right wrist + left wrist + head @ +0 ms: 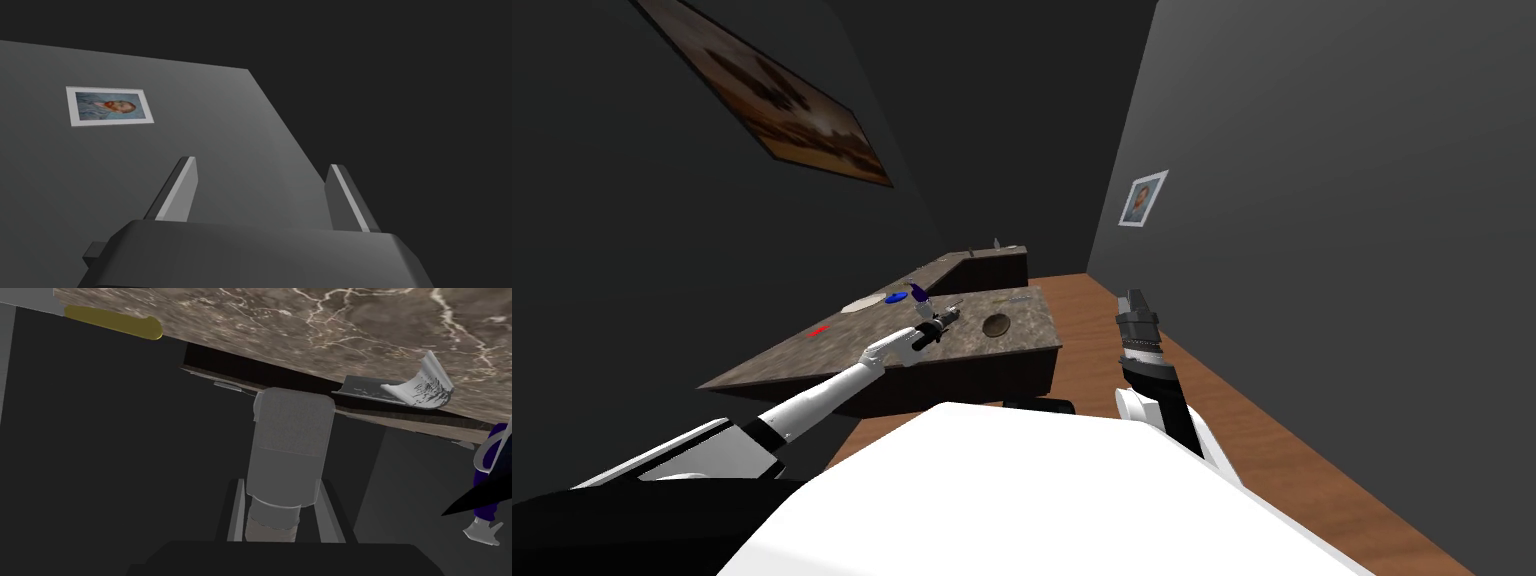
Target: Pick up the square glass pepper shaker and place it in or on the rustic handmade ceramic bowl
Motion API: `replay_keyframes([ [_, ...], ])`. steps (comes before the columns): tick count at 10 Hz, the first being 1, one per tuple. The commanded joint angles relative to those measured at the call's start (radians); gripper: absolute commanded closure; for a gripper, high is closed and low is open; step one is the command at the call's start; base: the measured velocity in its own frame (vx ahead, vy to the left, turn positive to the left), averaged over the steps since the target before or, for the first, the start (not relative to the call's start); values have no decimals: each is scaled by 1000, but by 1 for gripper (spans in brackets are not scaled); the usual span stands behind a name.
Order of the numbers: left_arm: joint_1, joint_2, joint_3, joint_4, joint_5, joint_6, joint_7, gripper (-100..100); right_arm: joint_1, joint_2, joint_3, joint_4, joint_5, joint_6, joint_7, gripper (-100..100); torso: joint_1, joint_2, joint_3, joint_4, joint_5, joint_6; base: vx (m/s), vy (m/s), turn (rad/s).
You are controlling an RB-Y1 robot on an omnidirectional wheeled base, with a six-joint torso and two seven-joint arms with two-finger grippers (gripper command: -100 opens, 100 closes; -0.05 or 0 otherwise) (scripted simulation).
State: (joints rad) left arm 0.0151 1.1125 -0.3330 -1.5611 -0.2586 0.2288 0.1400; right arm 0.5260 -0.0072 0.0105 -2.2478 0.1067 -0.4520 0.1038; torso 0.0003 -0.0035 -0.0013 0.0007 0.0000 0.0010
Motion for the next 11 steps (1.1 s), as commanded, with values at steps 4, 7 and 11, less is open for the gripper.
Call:
replay_keyframes([
  [4,-43,40,47,-83,-23,9,15,100,0,0,0,0,0,0,0,0,-2,2,1,0,0,0,9,-37,38],
  [7,-107,81,65,-133,-29,8,28,100,0,0,0,0,0,0,0,0,-5,3,1,0,-1,1,6,-76,54],
  [11,-199,153,88,-234,-35,4,45,100,0,0,0,0,0,0,0,0,-11,5,3,1,-3,2,-6,-121,60],
])
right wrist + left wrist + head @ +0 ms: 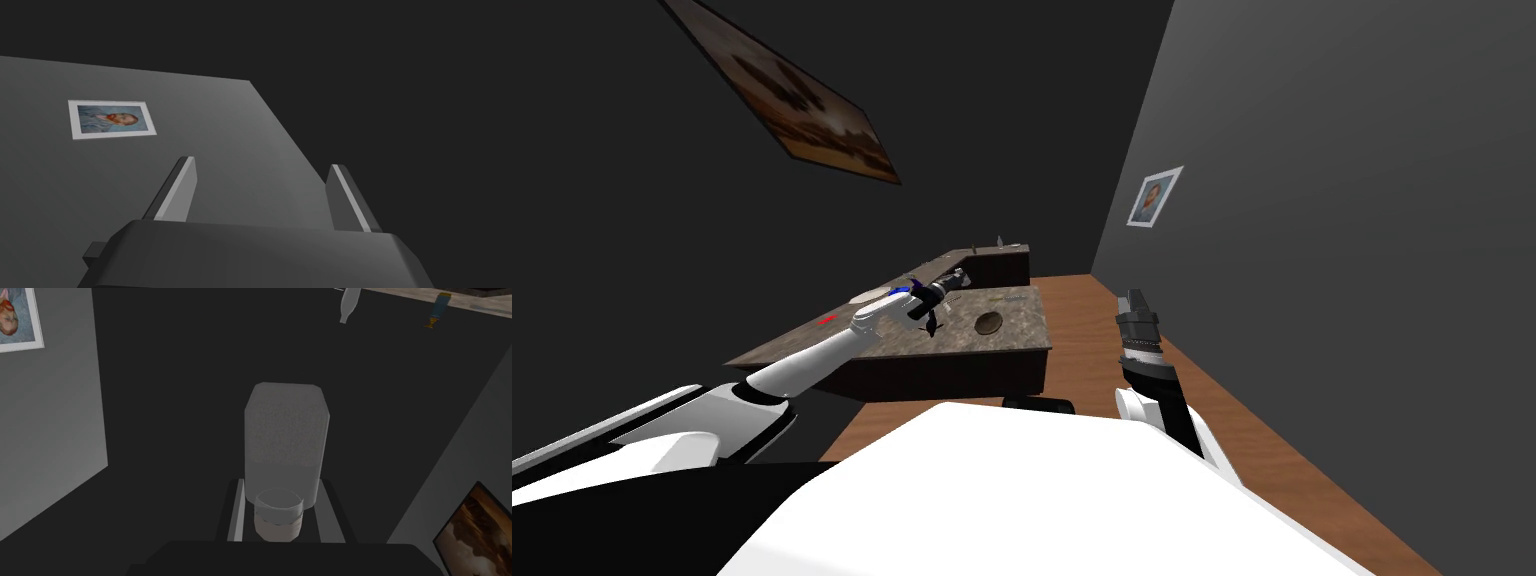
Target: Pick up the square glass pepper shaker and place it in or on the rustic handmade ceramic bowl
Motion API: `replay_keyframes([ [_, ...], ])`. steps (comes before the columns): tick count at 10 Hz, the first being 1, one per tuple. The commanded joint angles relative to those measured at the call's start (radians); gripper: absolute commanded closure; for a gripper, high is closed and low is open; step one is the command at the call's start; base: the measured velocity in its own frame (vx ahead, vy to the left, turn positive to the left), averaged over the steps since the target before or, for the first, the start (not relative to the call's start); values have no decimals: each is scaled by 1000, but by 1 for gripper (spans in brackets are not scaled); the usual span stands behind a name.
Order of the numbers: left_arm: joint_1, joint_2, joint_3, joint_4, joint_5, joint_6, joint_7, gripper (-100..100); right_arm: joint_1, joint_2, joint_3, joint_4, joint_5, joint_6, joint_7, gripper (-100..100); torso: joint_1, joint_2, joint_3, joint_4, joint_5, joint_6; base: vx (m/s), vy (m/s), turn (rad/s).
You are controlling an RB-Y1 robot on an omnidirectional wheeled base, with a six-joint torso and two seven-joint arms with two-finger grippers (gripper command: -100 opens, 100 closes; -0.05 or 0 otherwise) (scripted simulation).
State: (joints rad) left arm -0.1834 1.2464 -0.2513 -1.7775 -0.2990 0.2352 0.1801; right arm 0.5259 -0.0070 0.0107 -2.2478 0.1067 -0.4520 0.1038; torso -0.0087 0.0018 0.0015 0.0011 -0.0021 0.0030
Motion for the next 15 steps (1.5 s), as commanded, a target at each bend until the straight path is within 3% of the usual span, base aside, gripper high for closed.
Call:
replay_keyframes([
  [1,-8,28,8,-31,6,-2,7,100,0,0,0,0,0,0,0,0,0,0,0,0,0,0,-10,-84,16],
  [3,-4,59,4,-76,19,7,13,100,0,0,0,0,0,0,0,0,1,1,0,0,0,0,-13,-112,7],
  [4,32,78,-9,-97,39,25,21,100,0,0,0,0,0,0,0,0,-1,0,0,0,0,0,13,-144,-35],
  [6,69,90,-21,-105,58,44,28,100,0,0,0,0,0,0,0,0,0,-2,-2,-2,1,-1,8,-111,-29],
  [7,113,101,-35,-109,79,66,37,100,0,0,0,0,0,0,0,0,3,-2,-2,-2,2,-1,16,-87,-67],
  [10,137,107,-43,-111,90,79,43,100,0,0,0,0,0,0,0,0,9,-5,-4,-3,3,-3,18,-47,-15],
  [12,210,123,-66,-113,125,119,60,100,0,0,0,0,0,0,0,0,10,-4,-3,-3,4,-4,32,-47,-45],
  [13,210,123,-66,-113,125,119,60,100,0,0,0,0,0,0,0,0,9,-5,-4,-4,4,-5,23,-69,-11],
  [15,257,133,-81,-114,146,144,71,100,0,0,0,0,0,0,0,0,9,-5,-4,-3,3,-5,16,-58,-34],
])
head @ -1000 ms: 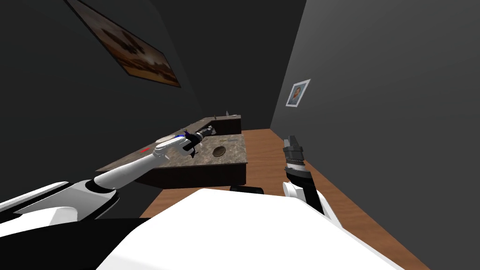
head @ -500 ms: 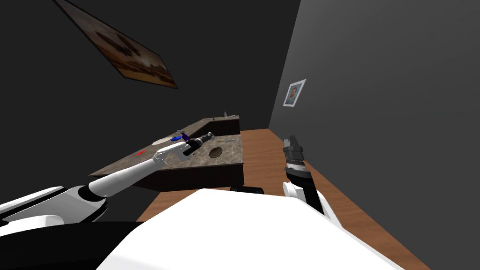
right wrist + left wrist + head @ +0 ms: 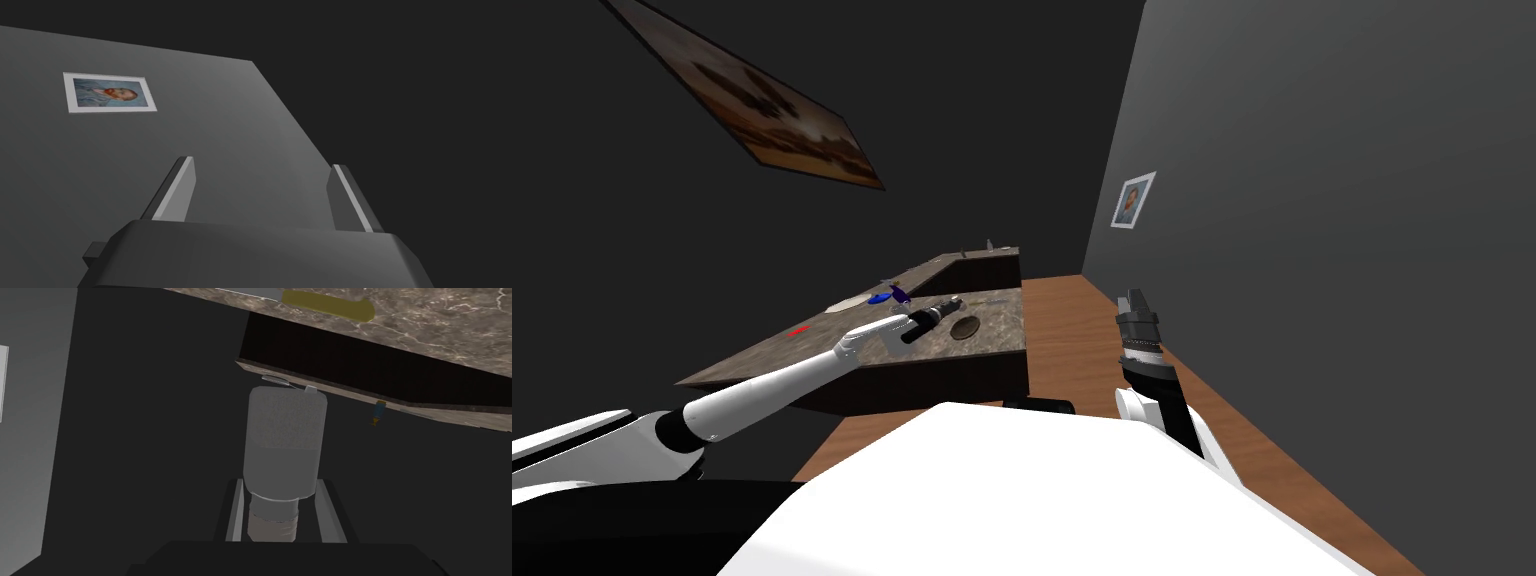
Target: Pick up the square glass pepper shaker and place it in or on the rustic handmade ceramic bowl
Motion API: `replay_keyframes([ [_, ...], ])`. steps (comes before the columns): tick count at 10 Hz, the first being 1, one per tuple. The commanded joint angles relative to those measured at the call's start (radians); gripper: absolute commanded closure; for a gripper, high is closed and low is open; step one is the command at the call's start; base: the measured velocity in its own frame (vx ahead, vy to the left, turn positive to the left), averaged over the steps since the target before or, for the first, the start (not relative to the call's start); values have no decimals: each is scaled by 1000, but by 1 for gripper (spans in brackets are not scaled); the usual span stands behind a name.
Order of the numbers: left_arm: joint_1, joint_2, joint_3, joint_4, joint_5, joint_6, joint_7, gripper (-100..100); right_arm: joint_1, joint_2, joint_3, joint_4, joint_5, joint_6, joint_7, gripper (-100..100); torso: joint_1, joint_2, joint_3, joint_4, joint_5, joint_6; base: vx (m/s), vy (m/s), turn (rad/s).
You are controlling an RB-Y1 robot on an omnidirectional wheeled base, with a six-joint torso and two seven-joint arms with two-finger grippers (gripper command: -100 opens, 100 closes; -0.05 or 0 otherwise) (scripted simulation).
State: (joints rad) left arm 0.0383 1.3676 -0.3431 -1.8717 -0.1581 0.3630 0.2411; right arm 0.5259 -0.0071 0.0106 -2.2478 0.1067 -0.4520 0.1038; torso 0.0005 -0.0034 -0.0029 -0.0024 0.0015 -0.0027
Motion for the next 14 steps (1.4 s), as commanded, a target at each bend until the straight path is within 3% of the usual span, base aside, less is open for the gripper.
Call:
replay_keyframes([
  [1,35,11,11,-19,5,16,10,100,0,0,0,0,0,0,0,0,0,0,0,0,0,0,14,-35,-6],
  [4,109,25,-13,-18,37,55,27,100,0,0,0,0,0,0,0,0,2,1,0,0,0,-1,18,-25,-20],
  [6,106,21,-16,-15,35,51,25,100,0,0,0,0,0,0,0,0,2,1,1,0,-1,-2,3,-25,3],
  [7,106,21,-20,-14,39,56,25,-100,0,0,0,0,0,0,0,0,2,1,1,1,-1,-1,0,0,0],
  [11,106,21,-20,-14,39,55,25,-100,0,0,0,0,0,0,0,0,2,2,1,1,-1,-1,0,0,0],
  [12,106,21,-20,-14,39,55,25,0,0,0,0,0,0,0,0,0,2,2,1,1,-1,-1,0,0,0],
  [13,104,65,-18,-58,53,75,45,-100,0,0,0,0,0,0,0,0,2,2,1,1,-1,-1,20,11,86],
  [14,103,86,-17,-80,61,84,55,-100,0,0,0,0,0,0,0,0,3,1,1,1,-1,-2,15,-17,63],
])
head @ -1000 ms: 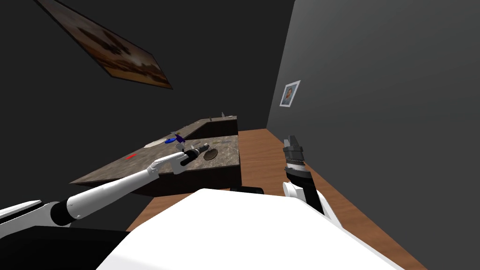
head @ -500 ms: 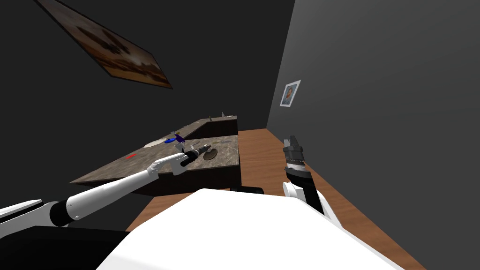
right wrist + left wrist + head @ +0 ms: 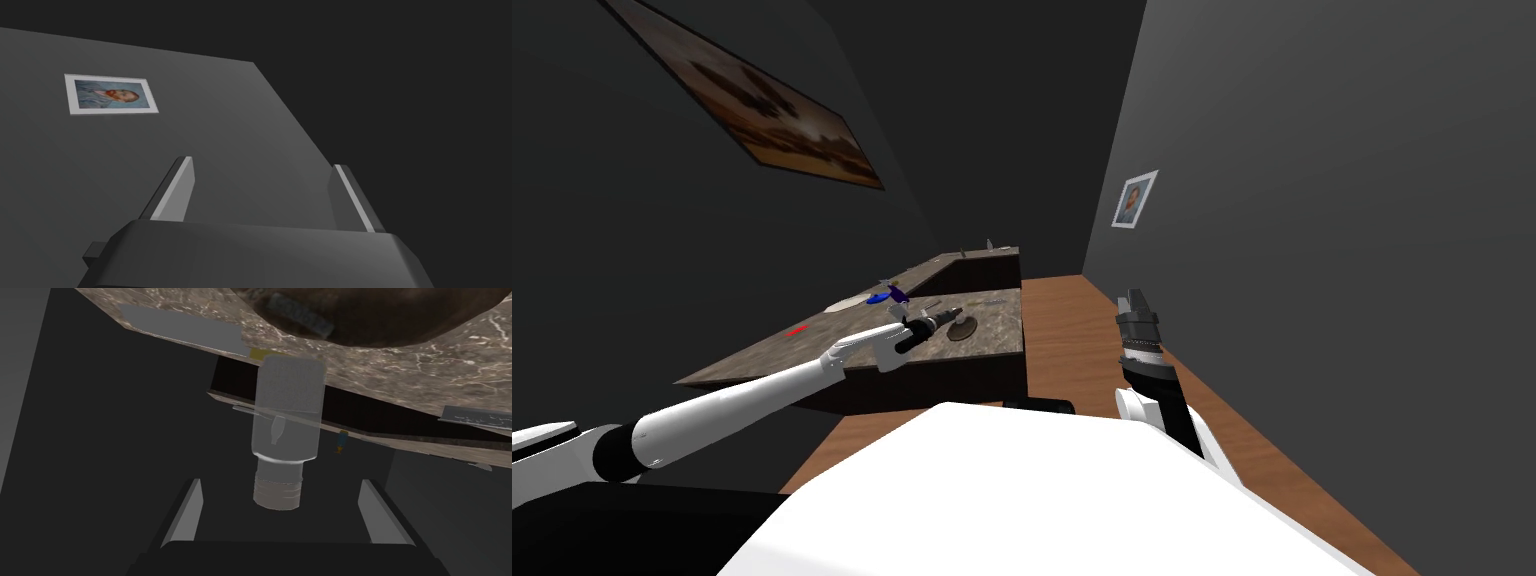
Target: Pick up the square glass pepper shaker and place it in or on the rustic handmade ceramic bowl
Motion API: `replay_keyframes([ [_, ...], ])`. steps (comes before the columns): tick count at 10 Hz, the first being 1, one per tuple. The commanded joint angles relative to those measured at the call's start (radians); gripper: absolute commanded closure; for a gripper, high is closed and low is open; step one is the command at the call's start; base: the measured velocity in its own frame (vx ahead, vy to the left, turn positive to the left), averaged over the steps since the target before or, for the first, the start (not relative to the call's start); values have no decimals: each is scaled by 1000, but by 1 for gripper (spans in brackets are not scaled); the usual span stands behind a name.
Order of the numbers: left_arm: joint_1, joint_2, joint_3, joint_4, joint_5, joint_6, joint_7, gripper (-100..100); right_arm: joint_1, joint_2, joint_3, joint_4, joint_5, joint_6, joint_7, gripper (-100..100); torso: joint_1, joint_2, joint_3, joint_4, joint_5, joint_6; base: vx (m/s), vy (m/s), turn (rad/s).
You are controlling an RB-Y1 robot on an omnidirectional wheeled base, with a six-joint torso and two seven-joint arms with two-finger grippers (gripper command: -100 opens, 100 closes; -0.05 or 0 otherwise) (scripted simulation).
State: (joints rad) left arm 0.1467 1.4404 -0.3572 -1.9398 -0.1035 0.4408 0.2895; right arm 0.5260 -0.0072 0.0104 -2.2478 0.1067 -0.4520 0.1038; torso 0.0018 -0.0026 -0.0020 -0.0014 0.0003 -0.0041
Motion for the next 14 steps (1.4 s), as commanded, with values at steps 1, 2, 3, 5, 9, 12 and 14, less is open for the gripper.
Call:
replay_keyframes([
  [1,-6,35,-2,-34,14,16,17,-100,0,0,0,0,0,0,0,0,0,0,0,0,0,0,11,-13,43],
  [2,-7,57,-1,-56,21,26,27,-100,0,0,0,0,0,0,0,0,0,0,0,0,0,0,12,-3,56],
  [3,-8,79,1,-78,28,35,37,-100,0,0,0,0,0,0,0,0,0,0,0,0,0,0,14,2,64],
  [5,-10,122,3,-122,43,55,57,-100,0,0,0,0,0,0,0,0,0,0,0,0,0,0,13,-16,50],
  [9,-17,157,2,-156,61,71,70,0,0,0,0,0,0,0,0,0,1,1,0,0,0,0,7,-3,29],
  [12,-17,157,2,-156,61,71,70,0,0,0,0,0,0,0,0,0,1,1,0,0,0,0,0,0,0],
  [14,-17,157,2,-156,61,71,70,0,0,0,0,0,0,0,0,0,1,1,0,0,0,0,0,0,0],
])
